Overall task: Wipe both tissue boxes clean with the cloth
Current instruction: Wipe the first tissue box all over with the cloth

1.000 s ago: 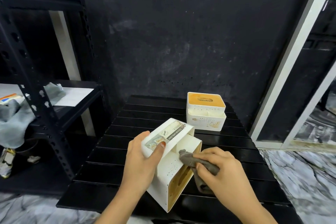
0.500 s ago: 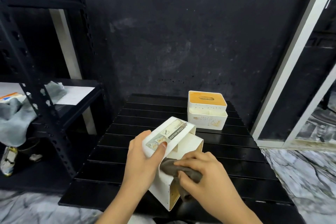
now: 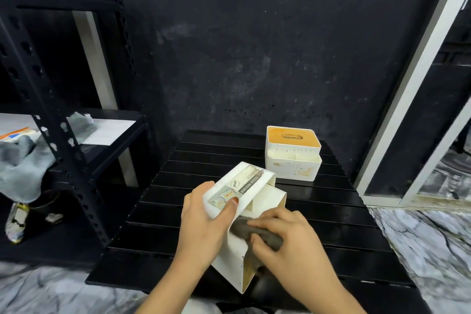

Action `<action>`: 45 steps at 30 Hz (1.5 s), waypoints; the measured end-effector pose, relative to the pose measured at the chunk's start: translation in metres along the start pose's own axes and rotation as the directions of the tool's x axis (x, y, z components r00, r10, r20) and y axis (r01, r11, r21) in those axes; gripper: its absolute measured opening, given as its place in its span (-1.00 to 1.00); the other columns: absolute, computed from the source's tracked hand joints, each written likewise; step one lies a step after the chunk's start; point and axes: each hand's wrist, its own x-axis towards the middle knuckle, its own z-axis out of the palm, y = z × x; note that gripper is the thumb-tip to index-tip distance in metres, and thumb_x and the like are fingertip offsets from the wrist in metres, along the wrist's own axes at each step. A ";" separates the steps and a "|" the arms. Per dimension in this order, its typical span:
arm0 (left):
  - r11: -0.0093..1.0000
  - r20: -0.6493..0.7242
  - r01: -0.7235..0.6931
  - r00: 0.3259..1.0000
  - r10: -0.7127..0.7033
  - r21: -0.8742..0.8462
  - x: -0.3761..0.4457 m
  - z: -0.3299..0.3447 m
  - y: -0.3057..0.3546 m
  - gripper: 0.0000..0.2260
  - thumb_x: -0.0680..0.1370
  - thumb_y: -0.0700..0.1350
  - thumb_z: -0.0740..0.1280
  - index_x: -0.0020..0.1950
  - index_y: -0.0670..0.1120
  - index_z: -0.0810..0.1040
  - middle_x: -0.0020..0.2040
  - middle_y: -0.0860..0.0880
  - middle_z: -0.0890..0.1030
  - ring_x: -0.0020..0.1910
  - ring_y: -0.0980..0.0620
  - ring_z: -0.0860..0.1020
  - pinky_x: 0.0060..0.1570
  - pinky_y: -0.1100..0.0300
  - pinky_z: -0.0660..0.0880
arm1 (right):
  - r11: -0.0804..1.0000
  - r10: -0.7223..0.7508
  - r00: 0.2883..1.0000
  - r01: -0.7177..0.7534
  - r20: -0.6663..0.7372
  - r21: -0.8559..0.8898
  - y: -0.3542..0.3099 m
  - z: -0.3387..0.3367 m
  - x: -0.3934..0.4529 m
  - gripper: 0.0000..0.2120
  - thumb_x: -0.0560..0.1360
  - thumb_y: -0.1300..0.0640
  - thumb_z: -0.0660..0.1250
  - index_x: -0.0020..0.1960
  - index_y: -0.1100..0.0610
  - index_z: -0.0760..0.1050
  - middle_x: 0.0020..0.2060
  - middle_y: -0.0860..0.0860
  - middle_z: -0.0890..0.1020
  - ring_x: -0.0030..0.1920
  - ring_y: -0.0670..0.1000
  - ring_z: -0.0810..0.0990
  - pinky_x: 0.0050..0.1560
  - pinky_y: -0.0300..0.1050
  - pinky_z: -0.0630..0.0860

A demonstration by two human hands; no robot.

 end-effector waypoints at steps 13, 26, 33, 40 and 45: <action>1.000 -0.030 0.029 0.999 -0.029 0.002 -0.001 0.004 0.004 -0.52 0.27 0.22 0.31 0.15 0.13 0.45 0.10 0.17 0.41 0.15 0.10 0.45 0.18 -0.03 0.45 | 0.999 0.034 0.998 -0.033 -0.043 0.037 0.000 0.005 -0.003 -0.56 0.26 -0.24 0.12 0.00 -0.18 0.60 -0.12 -0.28 0.52 -0.02 -0.16 0.39 -0.02 -0.36 0.38; 0.999 -0.043 0.029 0.999 -0.027 0.028 0.001 0.007 0.007 -0.61 0.44 0.09 0.40 0.15 0.27 0.29 0.11 0.11 0.35 0.17 0.04 0.42 0.20 -0.06 0.42 | 1.000 -0.027 0.965 0.022 -0.261 -0.022 0.002 0.031 -0.019 -0.70 0.31 -0.15 0.25 0.03 -0.18 0.50 -0.09 -0.27 0.47 -0.11 -0.16 0.36 -0.03 -0.51 0.30; 0.996 -0.011 -0.018 1.000 0.019 0.086 0.006 0.009 0.002 -0.80 0.47 0.10 0.35 0.05 0.33 0.45 0.05 0.20 0.32 0.19 0.05 0.39 0.18 -0.01 0.42 | 0.991 -0.136 0.929 0.127 -0.345 -0.047 0.009 0.037 -0.030 -0.71 0.35 -0.08 0.29 0.07 -0.16 0.44 0.03 -0.25 0.43 -0.09 -0.17 0.35 0.03 -0.47 0.29; 0.990 0.092 -0.054 0.995 0.042 0.129 0.014 -0.001 0.005 -0.81 0.46 0.08 0.37 -0.03 0.39 0.50 0.03 0.19 0.33 0.17 0.09 0.38 0.03 0.28 0.33 | 0.992 -0.129 0.933 0.122 -0.335 -0.041 0.009 0.040 -0.027 -0.71 0.34 -0.09 0.29 0.05 -0.14 0.40 0.04 -0.23 0.40 -0.08 -0.16 0.35 0.02 -0.45 0.30; 0.989 0.088 -0.051 0.995 0.039 0.137 0.021 -0.001 0.005 -0.82 0.44 0.10 0.39 -0.03 0.37 0.51 0.02 0.19 0.32 0.14 0.09 0.41 -0.07 0.33 0.34 | 0.994 -0.101 0.940 0.111 -0.327 0.013 0.014 0.043 -0.024 -0.73 0.37 -0.08 0.28 0.06 -0.12 0.40 0.07 -0.24 0.38 -0.03 -0.17 0.36 0.08 -0.50 0.25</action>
